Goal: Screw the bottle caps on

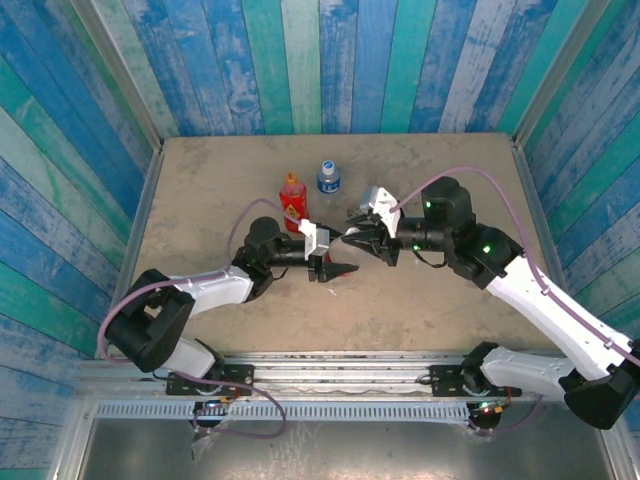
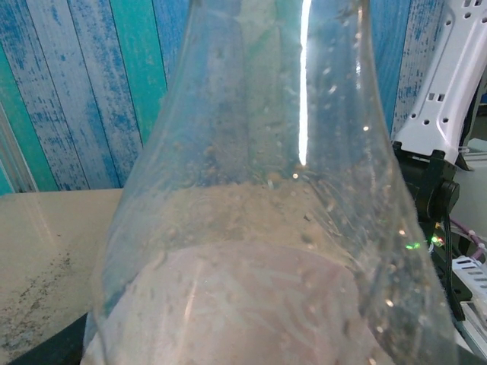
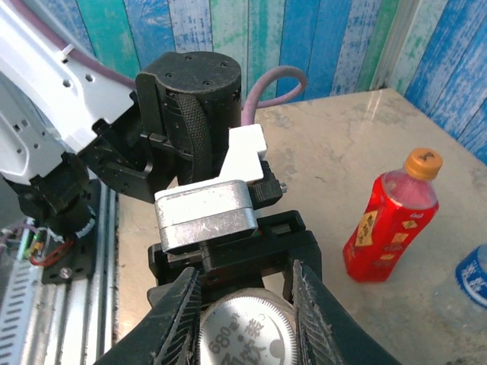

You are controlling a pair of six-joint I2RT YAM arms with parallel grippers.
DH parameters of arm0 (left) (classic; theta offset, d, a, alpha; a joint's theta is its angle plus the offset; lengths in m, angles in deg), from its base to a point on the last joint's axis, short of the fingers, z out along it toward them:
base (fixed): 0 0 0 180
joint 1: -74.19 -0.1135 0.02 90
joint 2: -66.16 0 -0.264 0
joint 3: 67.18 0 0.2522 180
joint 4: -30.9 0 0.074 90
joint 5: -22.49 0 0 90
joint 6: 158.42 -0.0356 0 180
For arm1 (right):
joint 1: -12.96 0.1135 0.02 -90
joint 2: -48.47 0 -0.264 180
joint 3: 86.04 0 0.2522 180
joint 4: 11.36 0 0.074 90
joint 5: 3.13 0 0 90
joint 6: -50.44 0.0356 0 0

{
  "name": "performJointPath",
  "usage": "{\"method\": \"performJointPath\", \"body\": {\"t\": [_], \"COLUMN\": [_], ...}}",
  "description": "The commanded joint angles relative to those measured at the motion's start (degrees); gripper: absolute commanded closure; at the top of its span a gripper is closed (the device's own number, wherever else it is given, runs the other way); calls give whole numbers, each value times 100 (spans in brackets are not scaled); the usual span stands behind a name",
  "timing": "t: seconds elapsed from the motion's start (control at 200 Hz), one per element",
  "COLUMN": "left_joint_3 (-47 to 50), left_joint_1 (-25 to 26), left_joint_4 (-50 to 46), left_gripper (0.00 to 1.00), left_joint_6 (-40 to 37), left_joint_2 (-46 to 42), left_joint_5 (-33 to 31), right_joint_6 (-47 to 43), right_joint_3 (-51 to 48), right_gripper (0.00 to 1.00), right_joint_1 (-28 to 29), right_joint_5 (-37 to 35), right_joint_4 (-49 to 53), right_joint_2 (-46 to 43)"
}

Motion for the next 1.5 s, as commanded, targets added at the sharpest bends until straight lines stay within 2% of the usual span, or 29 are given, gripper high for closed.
{"method": "performJointPath", "body": {"t": [0.0,0.04,0.155,0.195,0.255,0.325,0.38,0.471,0.571,0.676,0.741,0.821,0.926,1.001,1.096,1.252,1.492], "left_joint_3": [-109,-100,-186,-294,-478,-706,-858,-1057,-1042,-896,-752,-637,-445,-426,-424,-599,-632], "left_joint_1": [5,9,164,266,427,600,753,872,882,874,767,473,155,53,49,46,48], "left_joint_4": [274,394,570,552,513,413,370,410,557,482,456,332,365,21,-580,-1470,-1526], "left_gripper": [37,38,39,39,39,40,41,41,43,43,43,42,41,40,39,43,42], "left_joint_6": [62,119,65,-16,-125,-213,-336,-263,-104,-211,-204,-64,-13,-197,-618,-1156,-1257], "left_joint_2": [-366,-359,-282,-214,-70,123,302,646,785,615,450,331,228,118,-99,-302,-278], "left_joint_5": [-444,-875,-2356,-2823,-3469,-4189,-4716,-5338,-5395,-5210,-4813,-3801,-2093,-1101,-433,294,714], "right_joint_6": [336,669,1499,1858,2179,2687,3079,3522,3721,3066,2455,1883,1448,1110,477,-484,-1032], "right_joint_3": [63,-15,-283,-409,-573,-626,-565,-398,-467,-523,-510,-480,-367,-386,-278,-102,-43], "right_gripper": [80,86,86,92,90,91,91,91,90,85,74,57,38,33,33,33,34], "right_joint_1": [-22,-28,98,219,474,929,1216,1500,1500,1462,1338,1057,563,233,-29,-61,-94], "right_joint_5": [-502,-958,-2436,-3078,-3852,-5244,-6027,-6644,-6704,-6259,-5615,-4544,-2930,-1710,-631,-183,-58], "right_joint_4": [-236,-466,-939,-1087,-1234,-1170,-1000,-642,-701,-1080,-1233,-1221,-890,-706,-234,384,419], "right_joint_2": [29,28,54,51,50,99,215,473,504,268,23,-283,-603,-817,-929,-943,-660]}}
